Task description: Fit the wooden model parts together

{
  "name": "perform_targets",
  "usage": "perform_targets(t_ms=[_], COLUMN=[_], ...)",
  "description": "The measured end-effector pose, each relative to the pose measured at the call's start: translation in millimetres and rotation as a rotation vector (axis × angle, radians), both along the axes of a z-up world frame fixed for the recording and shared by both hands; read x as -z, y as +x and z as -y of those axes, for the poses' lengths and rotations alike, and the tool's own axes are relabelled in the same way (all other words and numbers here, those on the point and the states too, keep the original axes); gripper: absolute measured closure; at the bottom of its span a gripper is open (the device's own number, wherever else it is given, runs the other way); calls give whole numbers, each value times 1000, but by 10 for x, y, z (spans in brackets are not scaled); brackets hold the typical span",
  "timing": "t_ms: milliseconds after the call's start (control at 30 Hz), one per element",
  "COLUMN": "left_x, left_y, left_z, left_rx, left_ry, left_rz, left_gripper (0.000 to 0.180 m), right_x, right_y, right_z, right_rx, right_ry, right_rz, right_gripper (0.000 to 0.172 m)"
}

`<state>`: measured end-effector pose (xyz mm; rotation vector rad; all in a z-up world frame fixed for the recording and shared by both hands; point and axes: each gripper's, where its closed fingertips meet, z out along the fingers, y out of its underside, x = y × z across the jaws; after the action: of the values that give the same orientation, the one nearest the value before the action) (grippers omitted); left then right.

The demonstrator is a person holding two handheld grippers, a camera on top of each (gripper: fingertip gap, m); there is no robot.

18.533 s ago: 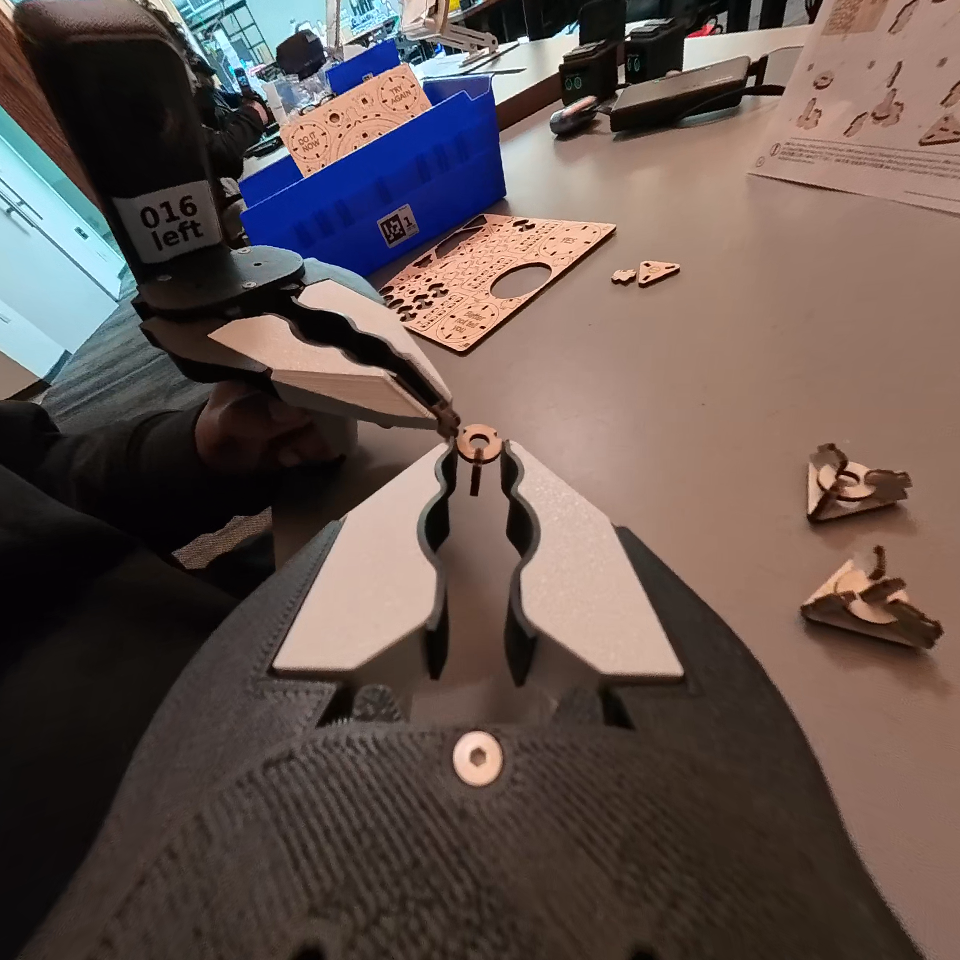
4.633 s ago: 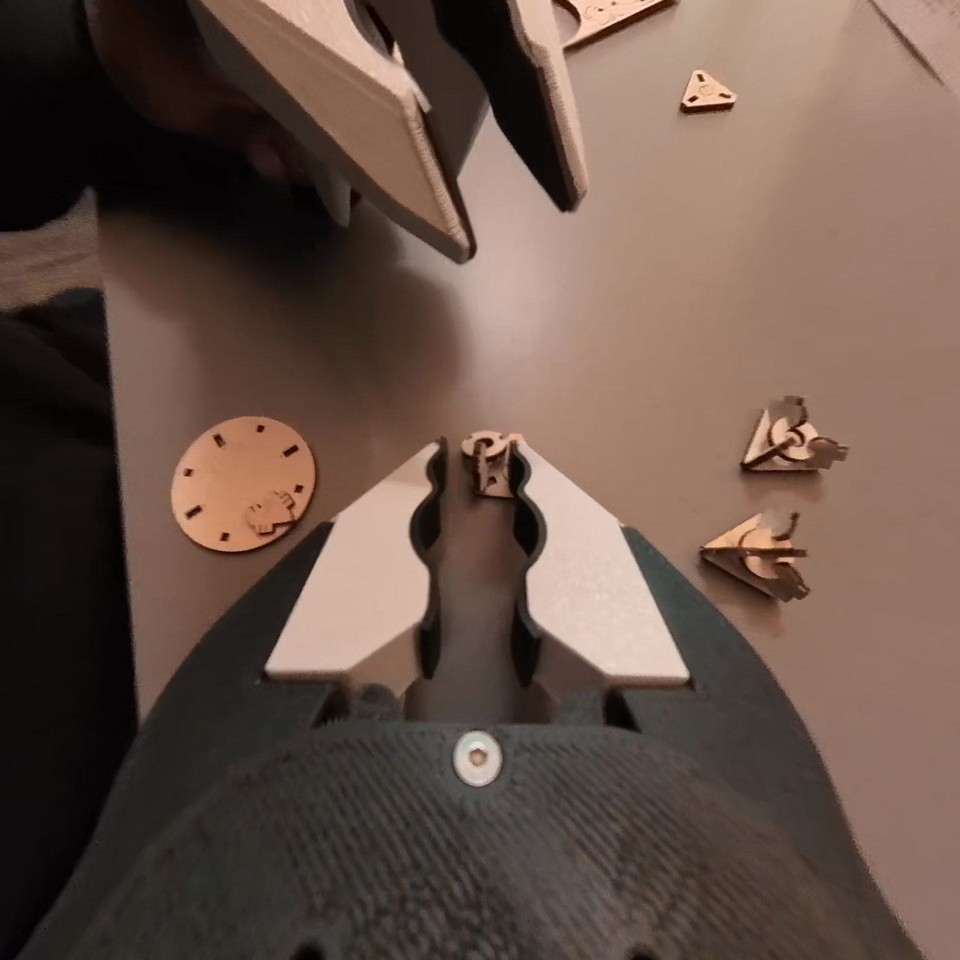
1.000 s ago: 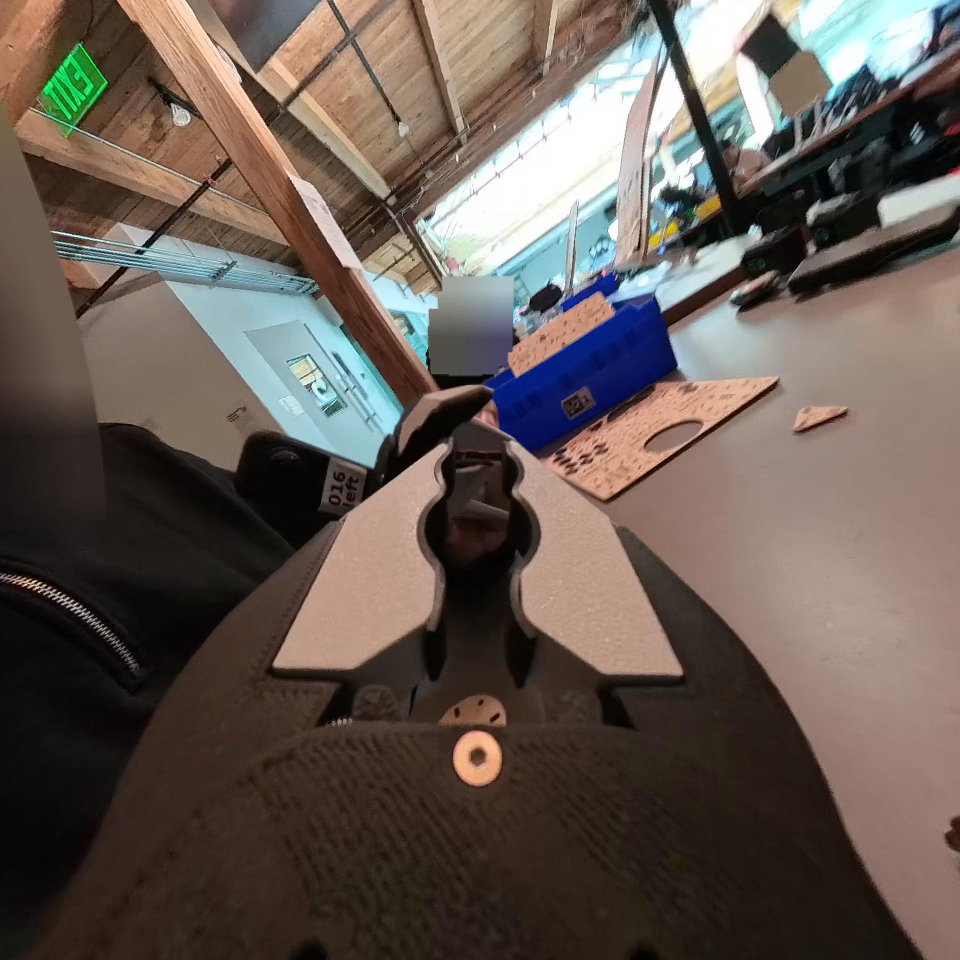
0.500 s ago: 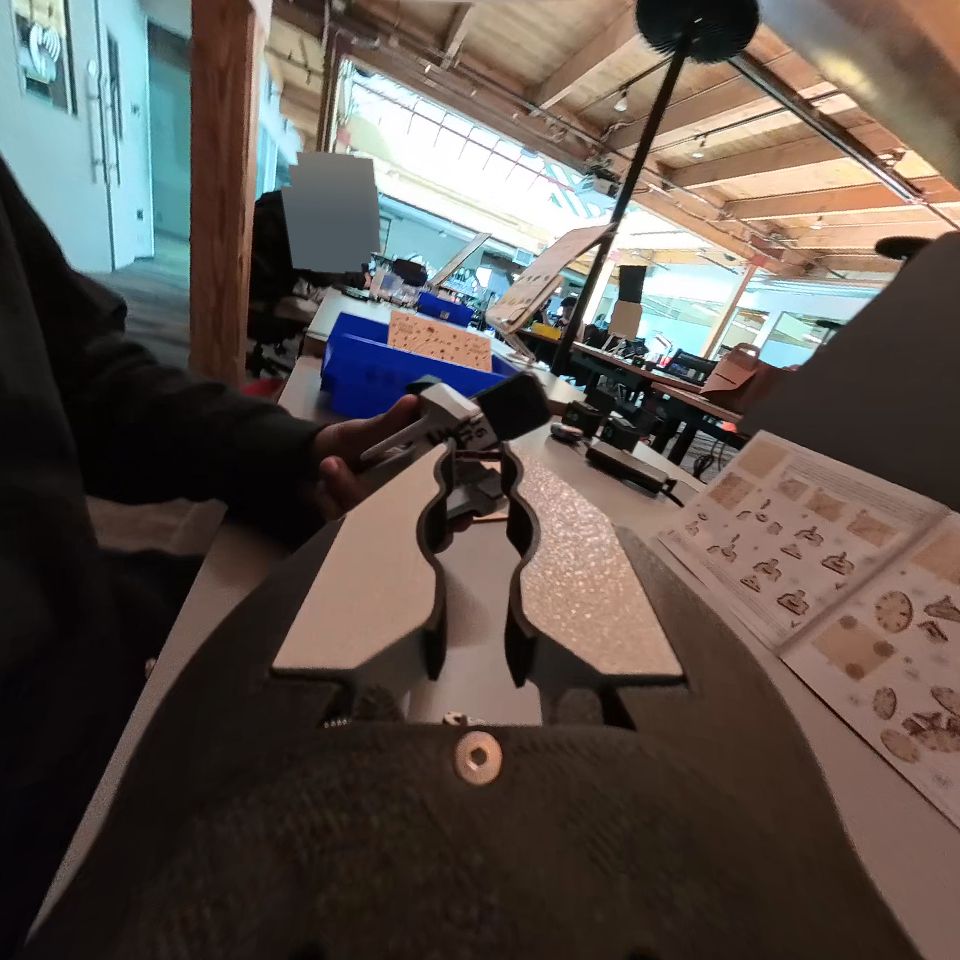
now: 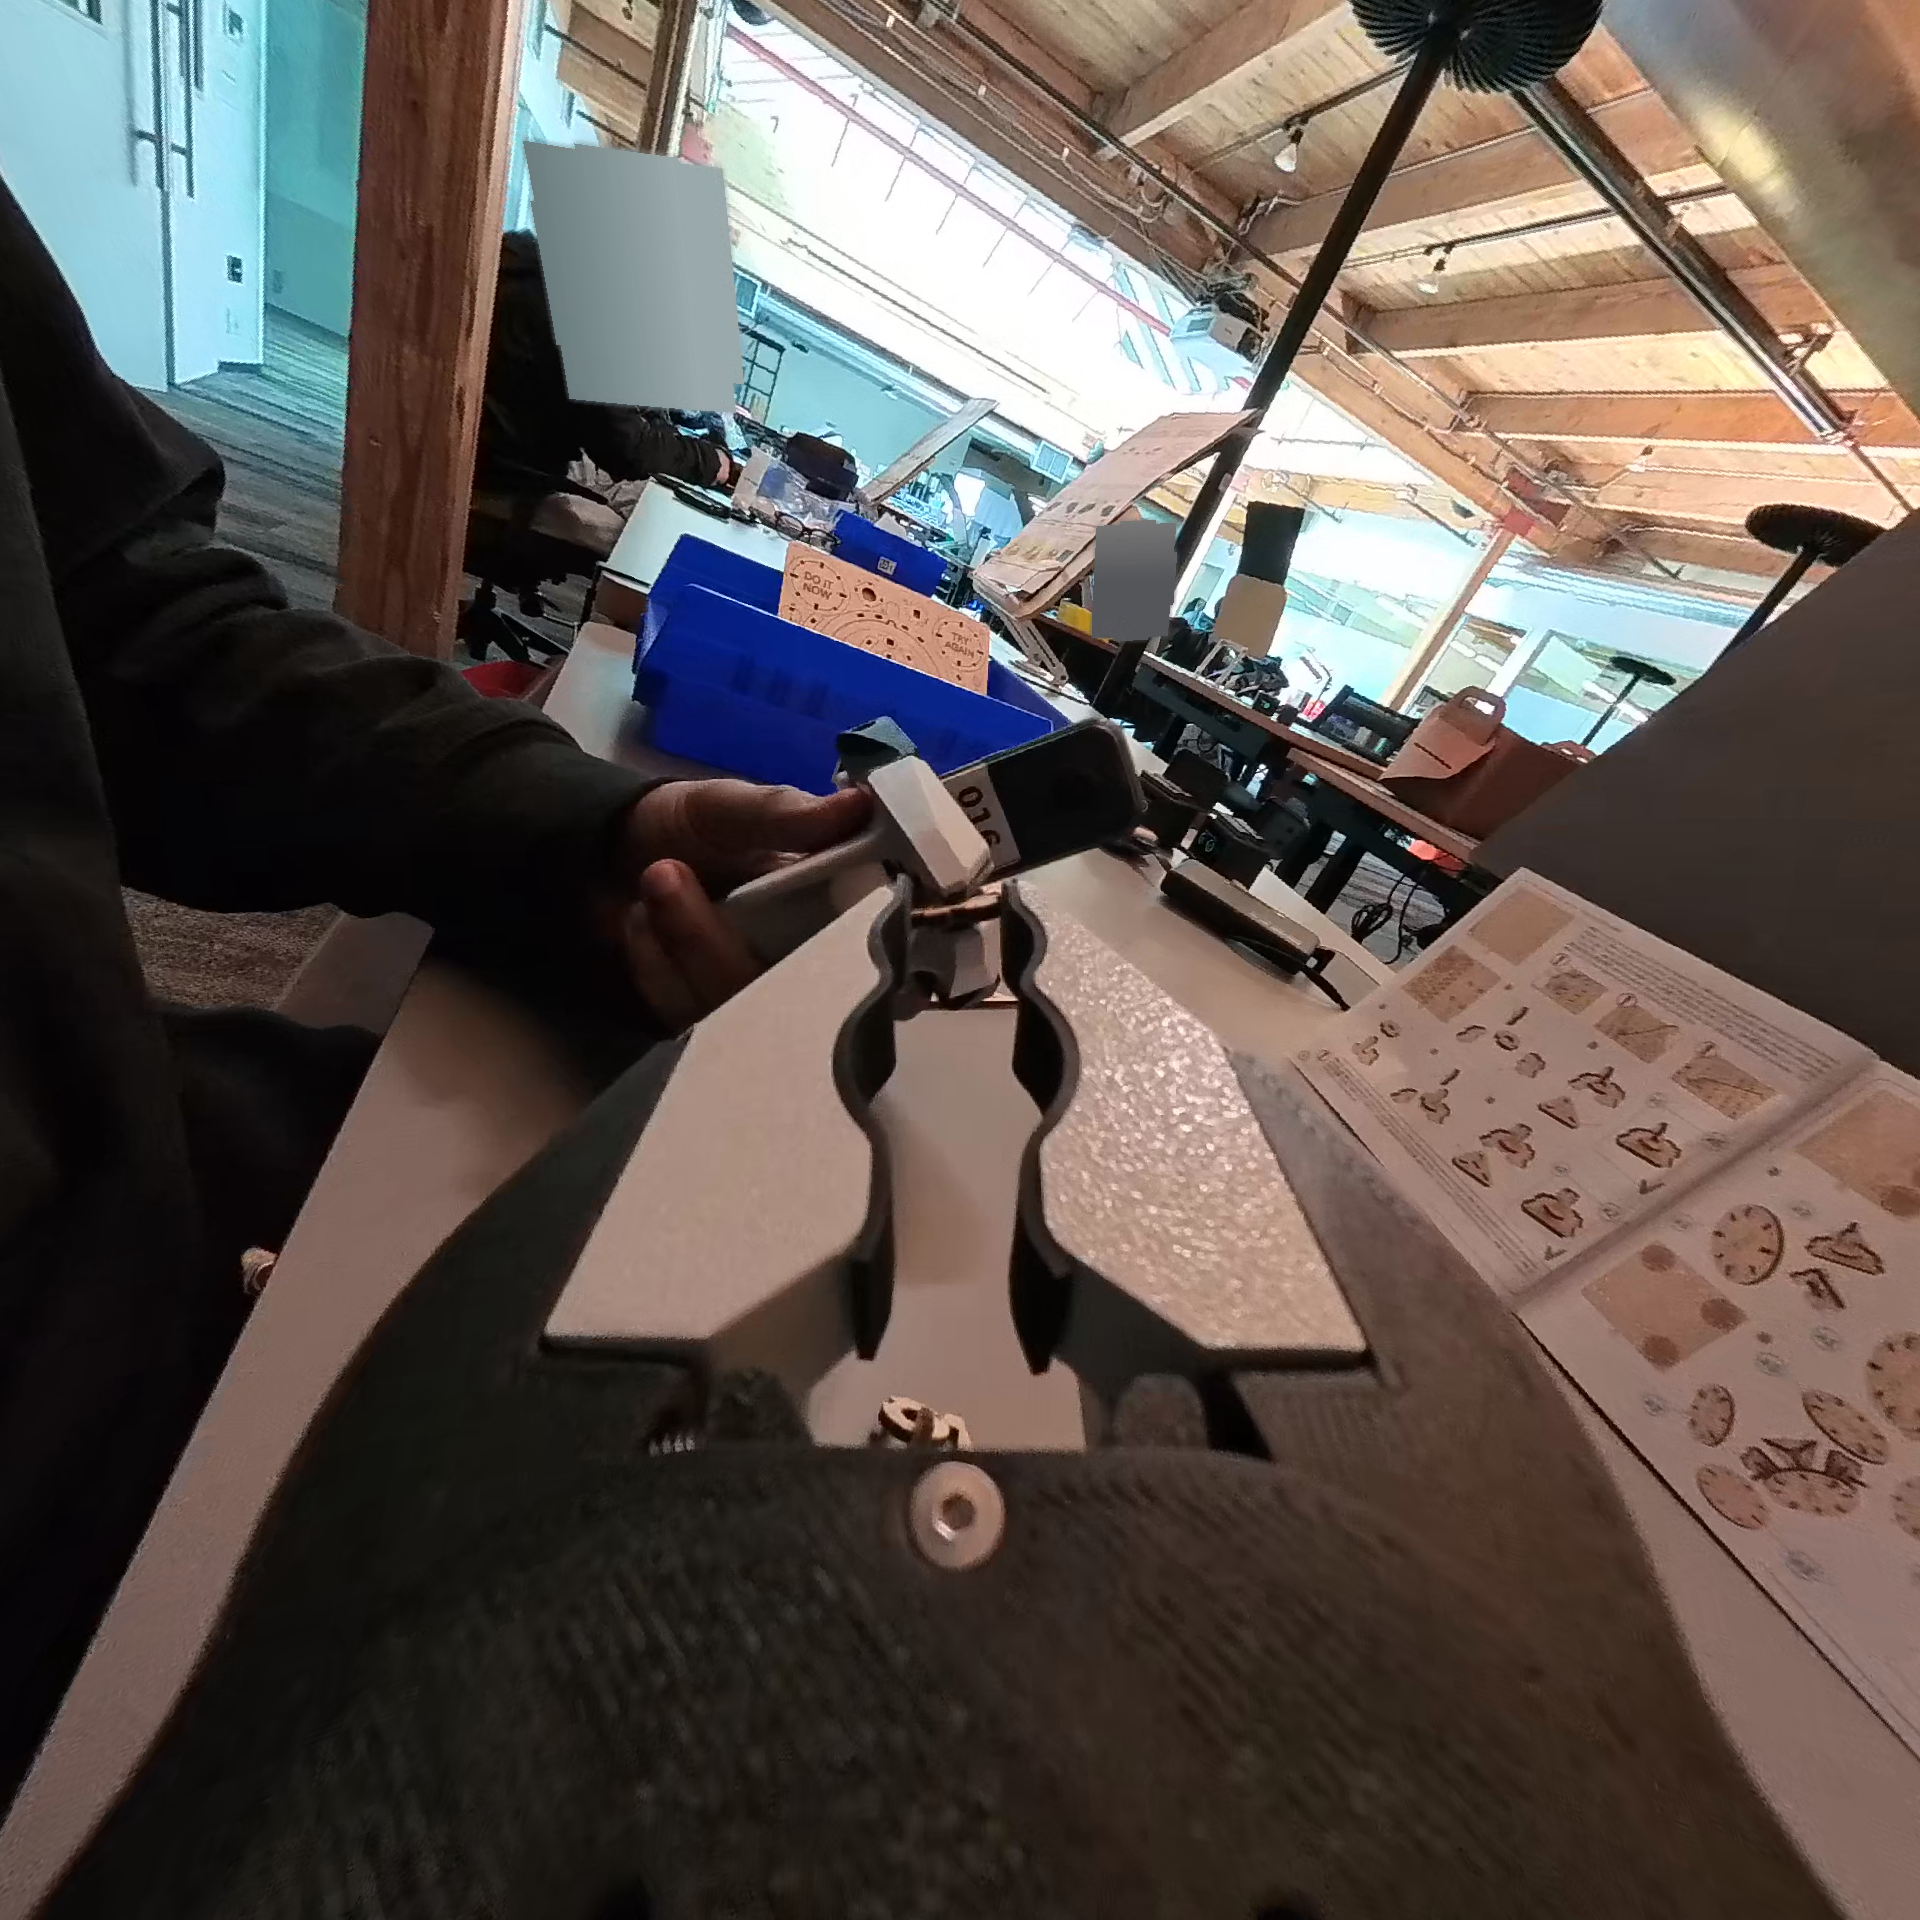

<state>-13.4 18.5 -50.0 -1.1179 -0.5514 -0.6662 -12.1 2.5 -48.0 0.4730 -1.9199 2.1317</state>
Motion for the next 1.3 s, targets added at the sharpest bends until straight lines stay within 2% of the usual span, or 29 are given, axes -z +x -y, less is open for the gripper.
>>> perform_targets(t_ms=[100, 167, 233, 300, 400, 467, 533, 733, 900, 1000, 1133, 1300], left_x=[-4, -32, -50, -61, -68, -63, -62, -32, -9, -10, 10, 33], left_y=[-38, -135, -237, -305, -355, -366, -370, -371, -364, -370, -372, -365], left_z=[25, 123, 250, 344, 403, 411, 415, 388, 358, 368, 349, 307], left_rx=[-45, -127, -214, -276, -313, -312, -309, -344, -355, -372, -379, -438], left_ry=[-19, -7, 0, 1, 11, 18, 23, -43, -84, -94, -118, -213], left_rz=[-31, -43, -55, -64, -61, -50, -43, -86, -114, -126, -136, -226], left_gripper=[176, 177, 177, 177, 178, 177, 178, 178, 178, 178, 178, 178], right_x=[-11, -69, -22, 259, 814, 1078, 1232, 1211, 1294, 1279, 1036, 590], right_y=[-46, -178, -336, -423, -435, -476, -440, -428, -415, -412, -421, -524], right_z=[-22, -71, -99, -91, -157, -207, -215, -175, -174, -169, -124, -75], right_rx=[4, 34, 54, 77, 145, 210, 203, 171, 171, 168, 144, 156], right_ry=[-1, -26, 39, 247, 601, 728, 797, 772, 803, 796, 670, 405], right_rz=[51, 174, 344, 446, 376, 270, 260, 338, 311, 305, 342, 387], right_gripper=[156, 140, 122, 115, 112, 114, 118, 145, 144, 156, 156, 156])
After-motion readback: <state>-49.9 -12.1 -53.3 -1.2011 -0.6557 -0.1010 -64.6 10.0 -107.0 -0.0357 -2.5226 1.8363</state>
